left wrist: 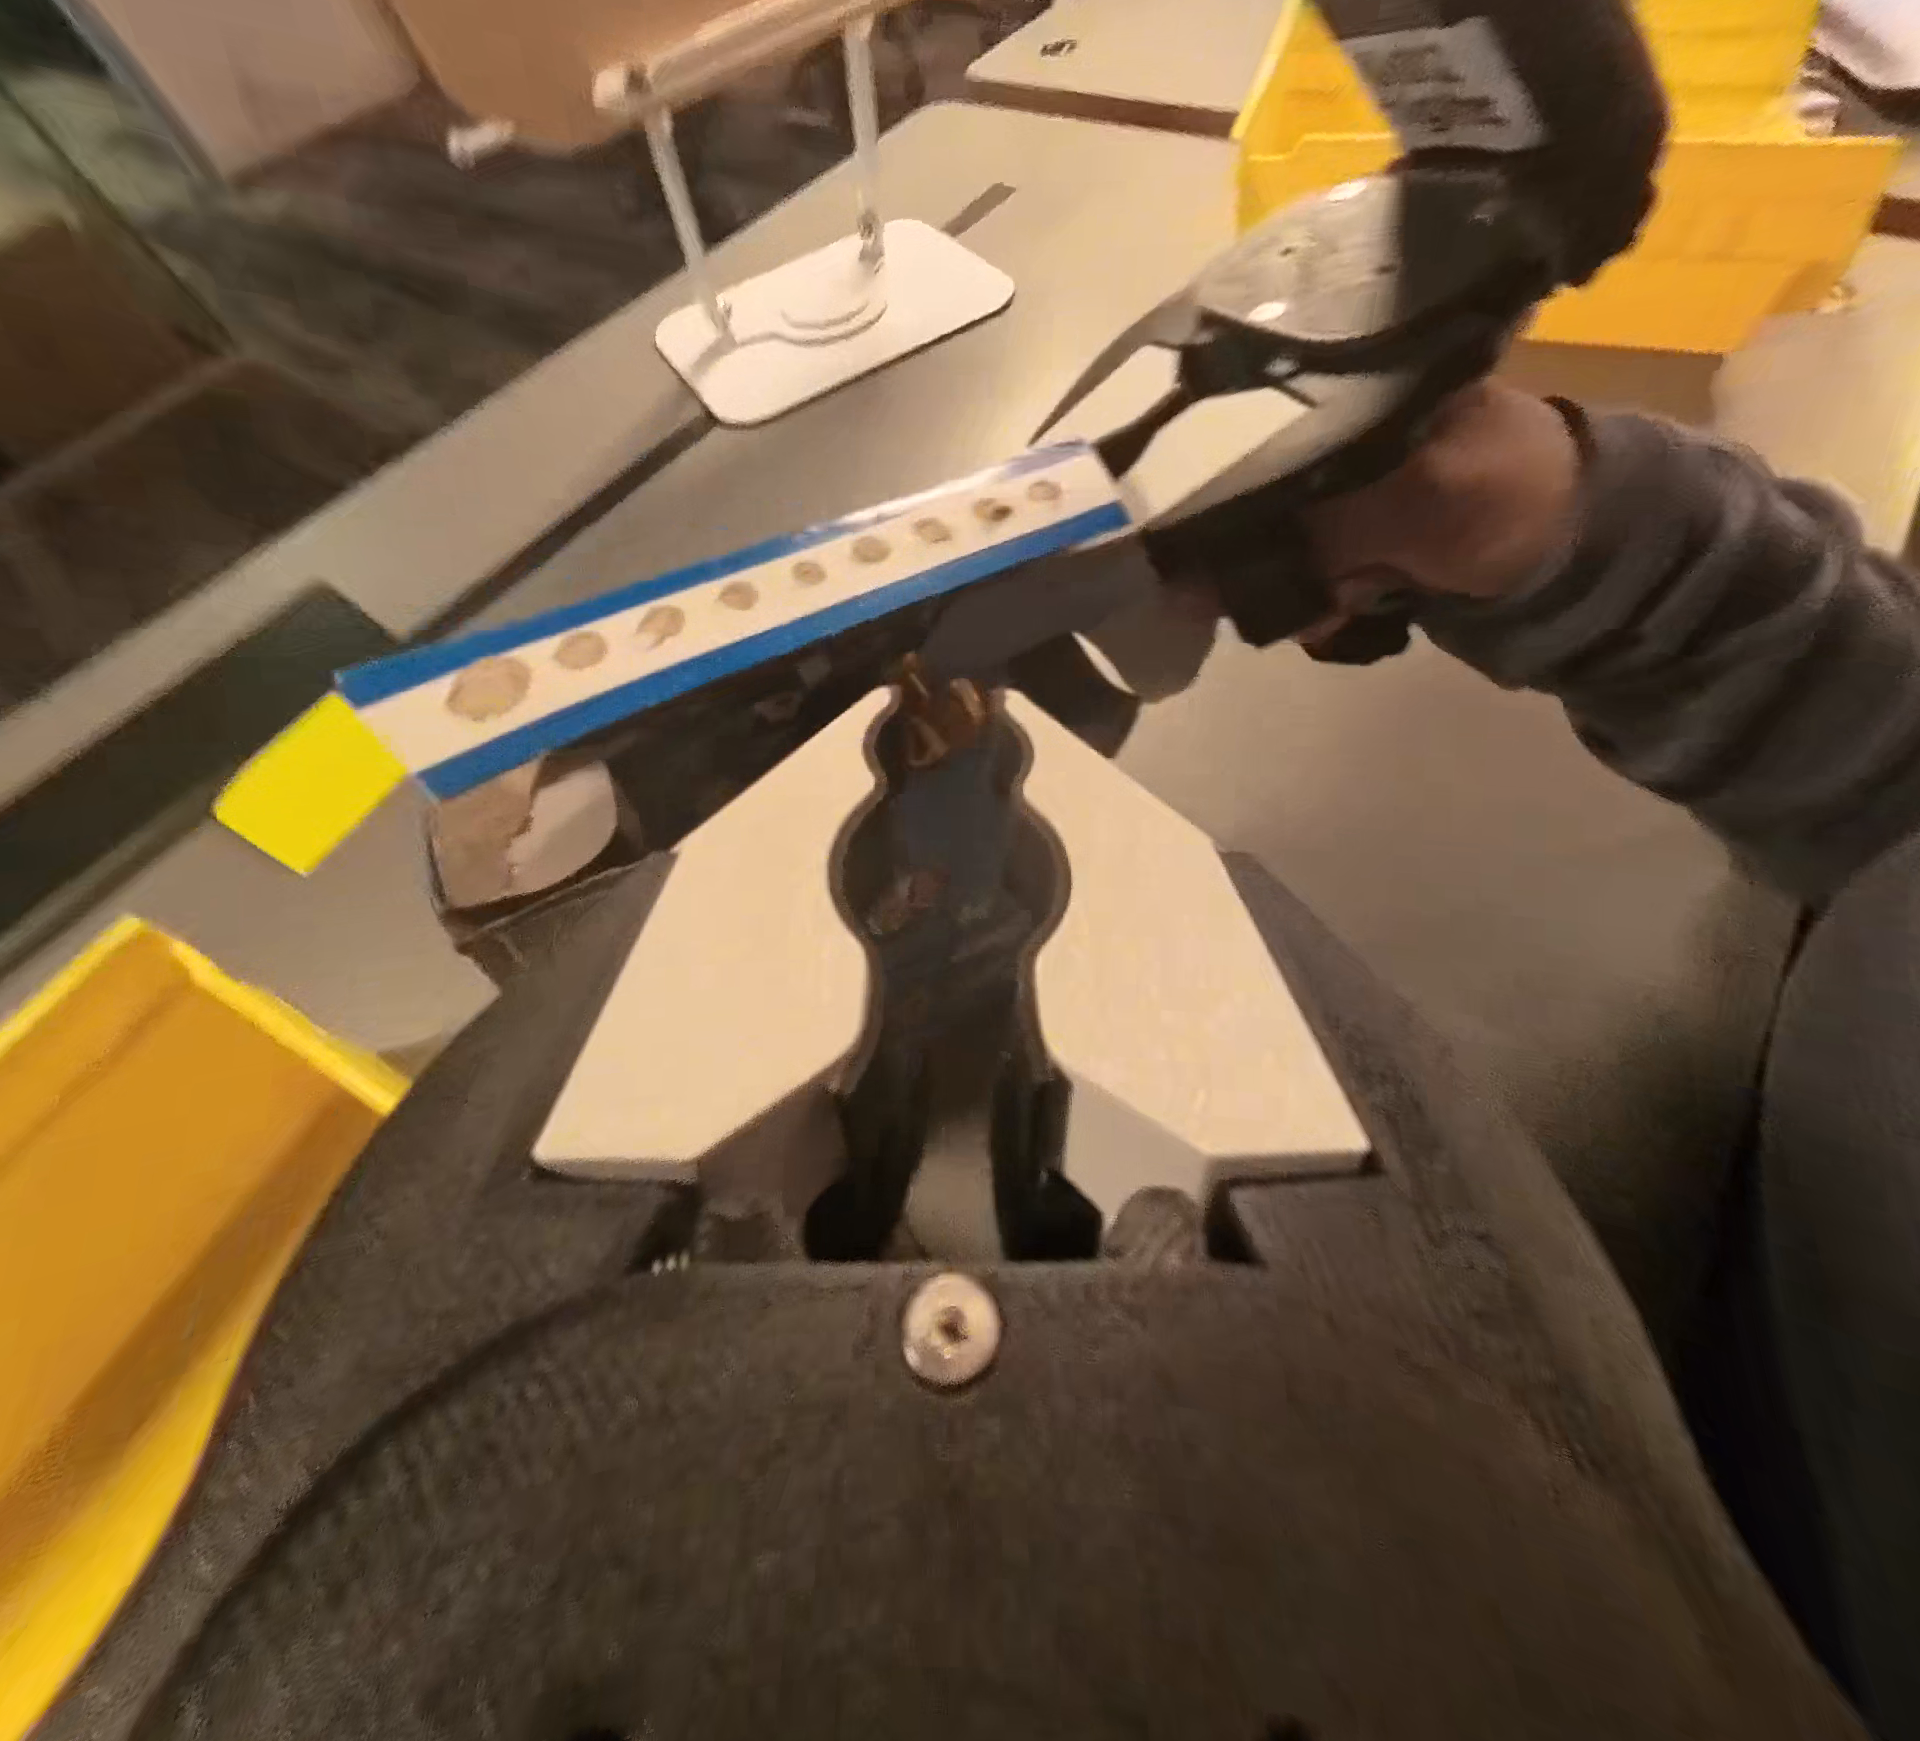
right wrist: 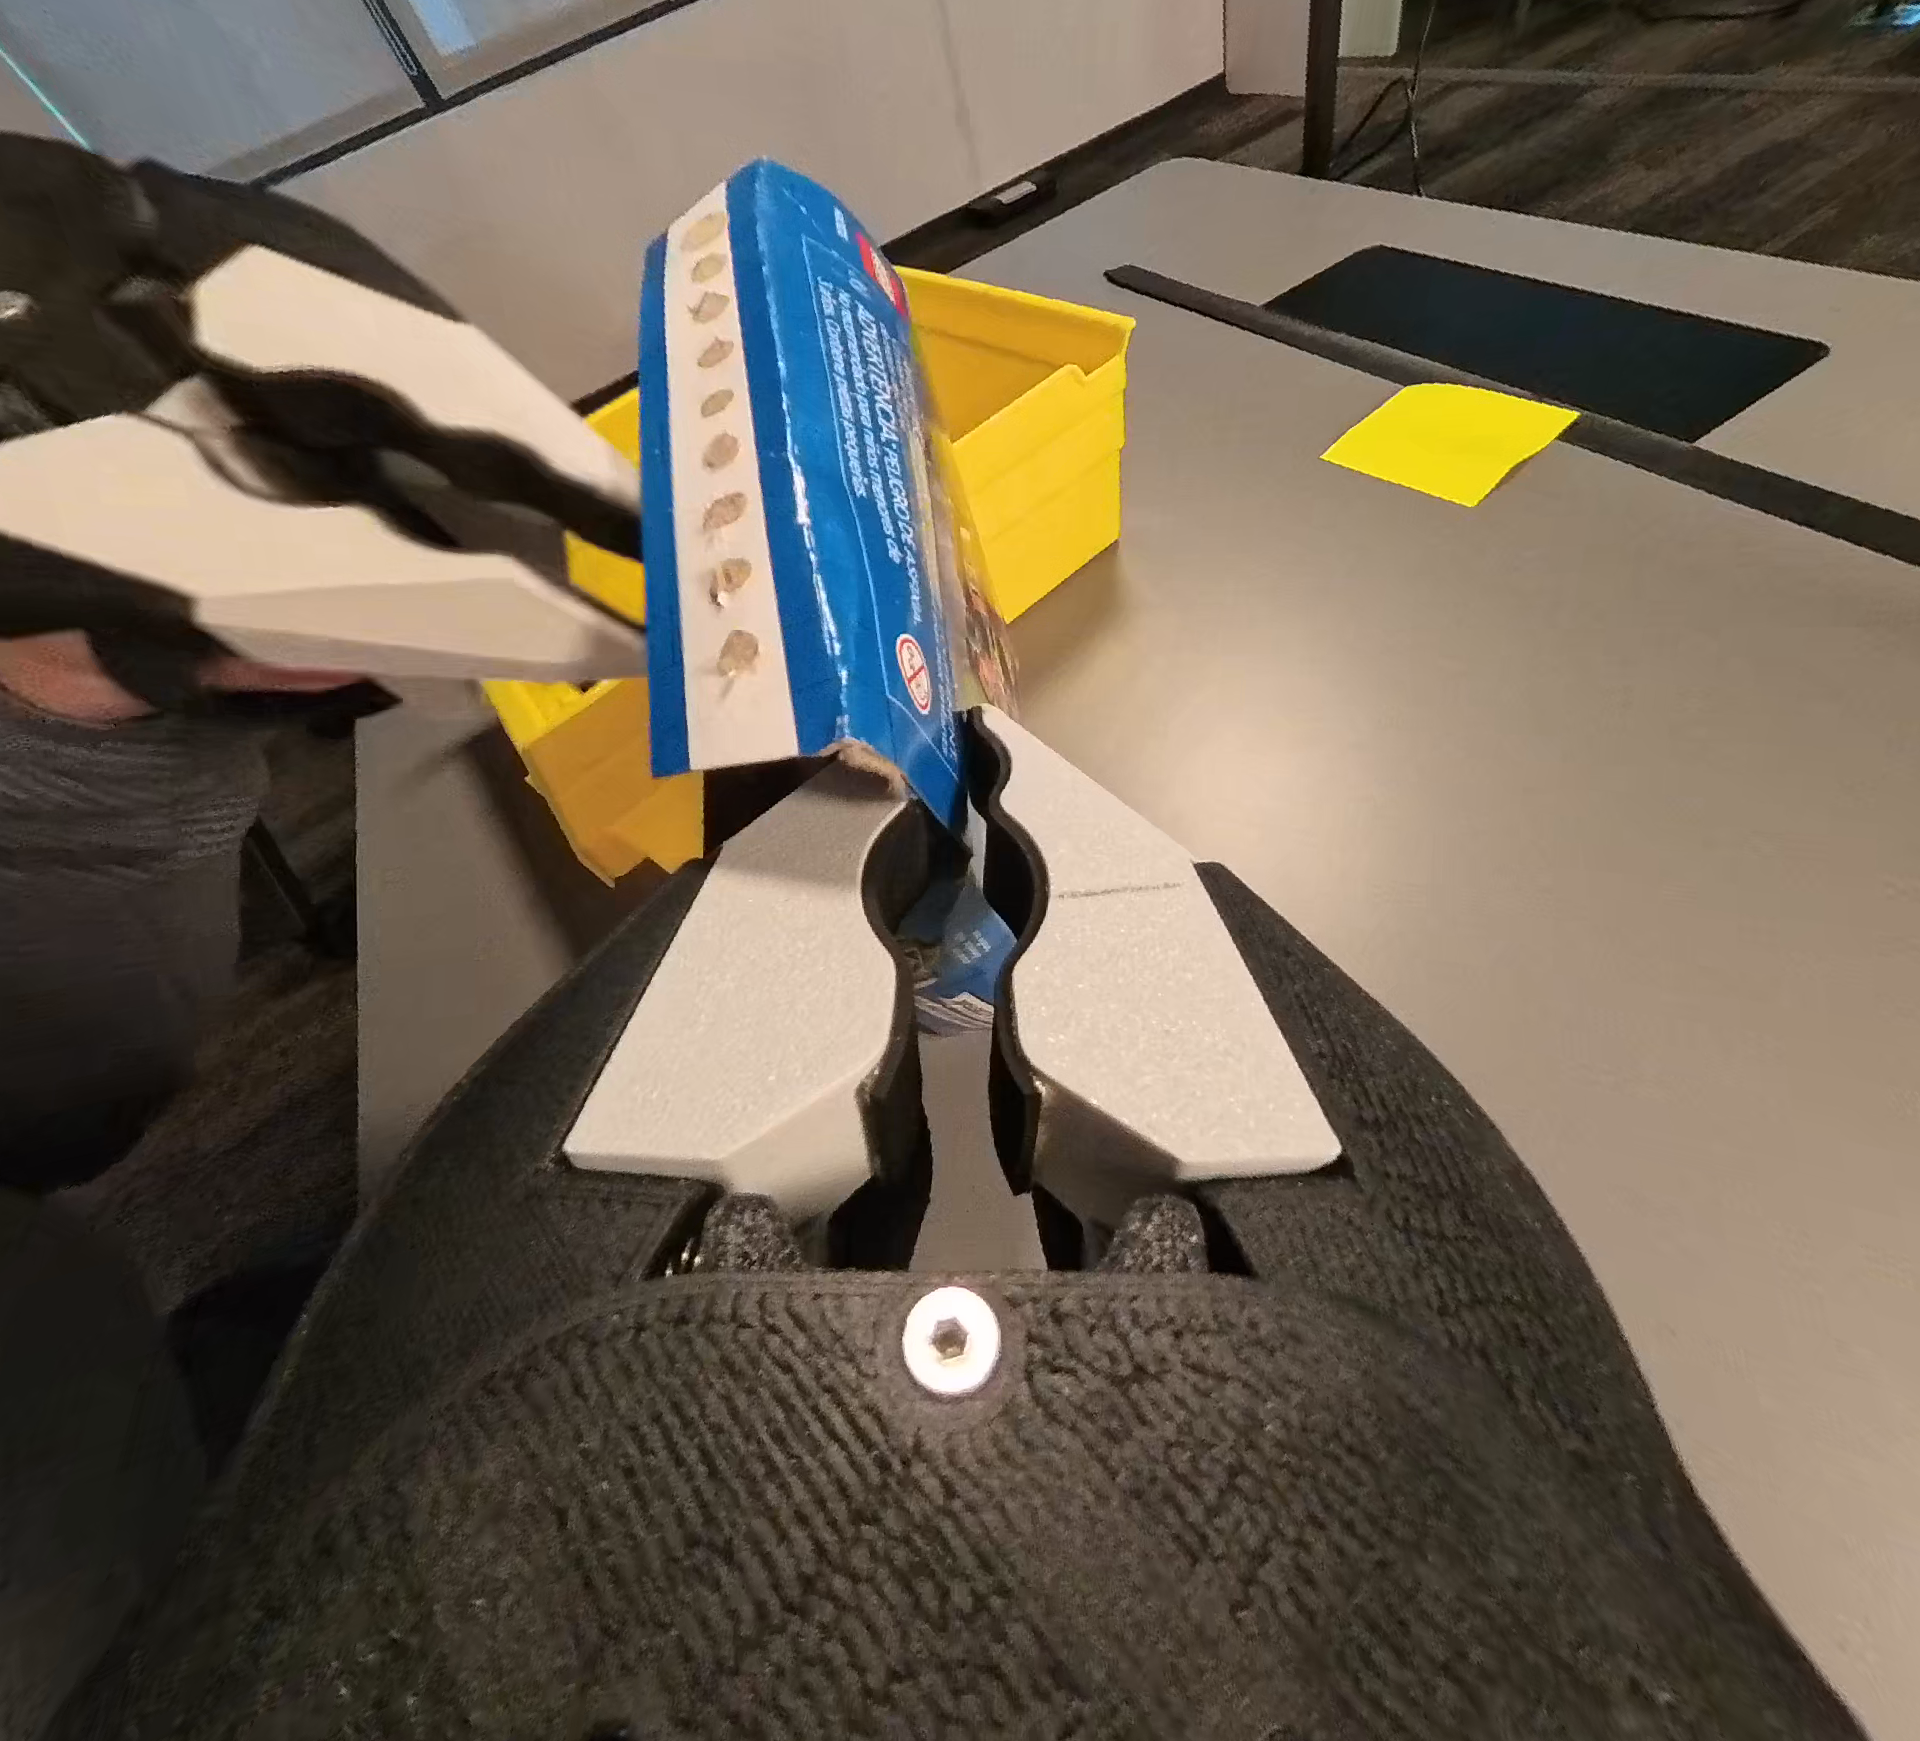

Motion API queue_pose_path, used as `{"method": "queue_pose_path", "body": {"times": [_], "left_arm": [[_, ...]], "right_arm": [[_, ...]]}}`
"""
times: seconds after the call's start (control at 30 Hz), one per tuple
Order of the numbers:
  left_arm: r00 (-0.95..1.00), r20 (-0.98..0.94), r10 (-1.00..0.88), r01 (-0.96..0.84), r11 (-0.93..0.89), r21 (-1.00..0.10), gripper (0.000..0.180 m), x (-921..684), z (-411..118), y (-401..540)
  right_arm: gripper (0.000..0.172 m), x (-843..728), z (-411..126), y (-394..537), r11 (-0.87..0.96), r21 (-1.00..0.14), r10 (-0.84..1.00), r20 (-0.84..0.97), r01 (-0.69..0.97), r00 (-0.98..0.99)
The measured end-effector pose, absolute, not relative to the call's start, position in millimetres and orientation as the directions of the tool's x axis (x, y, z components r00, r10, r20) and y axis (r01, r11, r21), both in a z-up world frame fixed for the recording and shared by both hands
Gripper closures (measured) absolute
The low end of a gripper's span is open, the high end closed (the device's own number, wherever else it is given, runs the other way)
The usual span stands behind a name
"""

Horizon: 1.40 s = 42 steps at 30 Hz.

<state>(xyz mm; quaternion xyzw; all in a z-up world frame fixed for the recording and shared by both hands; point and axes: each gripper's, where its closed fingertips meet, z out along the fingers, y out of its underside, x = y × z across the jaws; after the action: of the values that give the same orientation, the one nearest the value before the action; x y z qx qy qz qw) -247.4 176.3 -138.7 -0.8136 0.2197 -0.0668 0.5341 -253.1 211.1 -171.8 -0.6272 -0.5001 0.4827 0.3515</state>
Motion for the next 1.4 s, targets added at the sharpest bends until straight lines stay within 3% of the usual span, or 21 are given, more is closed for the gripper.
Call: {"method": "queue_pose_path", "body": {"times": [0.17, 0.27, 0.33, 0.47, 0.6, 0.67, 0.73, 0.83, 1.0, 1.4], "left_arm": [[0.947, -0.071, -0.312, -0.214, -0.455, -0.864, 0.166, -263, -146, 192], [0.958, -0.105, -0.266, -0.233, -0.515, -0.825, 0.139, -268, -156, 198], [0.955, -0.118, -0.271, -0.246, -0.509, -0.825, 0.133, -267, -156, 197], [0.964, -0.116, -0.241, -0.21, -0.412, -0.887, 0.137, -277, -132, 180], [0.996, 0.062, -0.07, 0.045, -0.226, -0.973, 0.145, -329, -89, 142], [0.993, 0.092, 0.074, 0.105, -0.192, -0.976, 0.151, -372, -92, 124], [0.973, 0.108, 0.204, 0.168, -0.306, -0.937, 0.15, -409, -126, 115], [0.965, 0.142, 0.219, 0.237, -0.509, -0.828, 0.146, -425, -185, 119], [0.985, 0.015, 0.173, 0.137, -0.72, -0.681, 0.139, -427, -250, 129], [0.947, 0.233, 0.223, 0.308, -0.841, -0.445, 0.141, -427, -304, 138]], "right_arm": [[0.171, -252, -172, 211, -0.256, -0.923, 0.966, -0.258, 0.286, 0.031], [0.171, -253, -172, 210, -0.254, -0.924, 0.966, -0.257, 0.286, 0.03], [0.171, -252, -172, 210, -0.253, -0.924, 0.966, -0.255, 0.286, 0.031], [0.171, -251, -172, 210, -0.255, -0.924, 0.966, -0.257, 0.284, 0.031], [0.171, -250, -172, 211, -0.253, -0.925, 0.967, -0.255, 0.285, 0.032], [0.171, -250, -172, 212, -0.255, -0.924, 0.966, -0.257, 0.286, 0.033], [0.171, -250, -172, 213, -0.257, -0.923, 0.965, -0.259, 0.286, 0.033], [0.171, -251, -172, 211, -0.25, -0.923, 0.967, -0.253, 0.291, 0.031], [0.171, -252, -172, 211, -0.239, -0.925, 0.97, -0.241, 0.294, 0.031], [0.171, -252, -172, 212, -0.249, -0.924, 0.967, -0.254, 0.289, 0.024]]}}
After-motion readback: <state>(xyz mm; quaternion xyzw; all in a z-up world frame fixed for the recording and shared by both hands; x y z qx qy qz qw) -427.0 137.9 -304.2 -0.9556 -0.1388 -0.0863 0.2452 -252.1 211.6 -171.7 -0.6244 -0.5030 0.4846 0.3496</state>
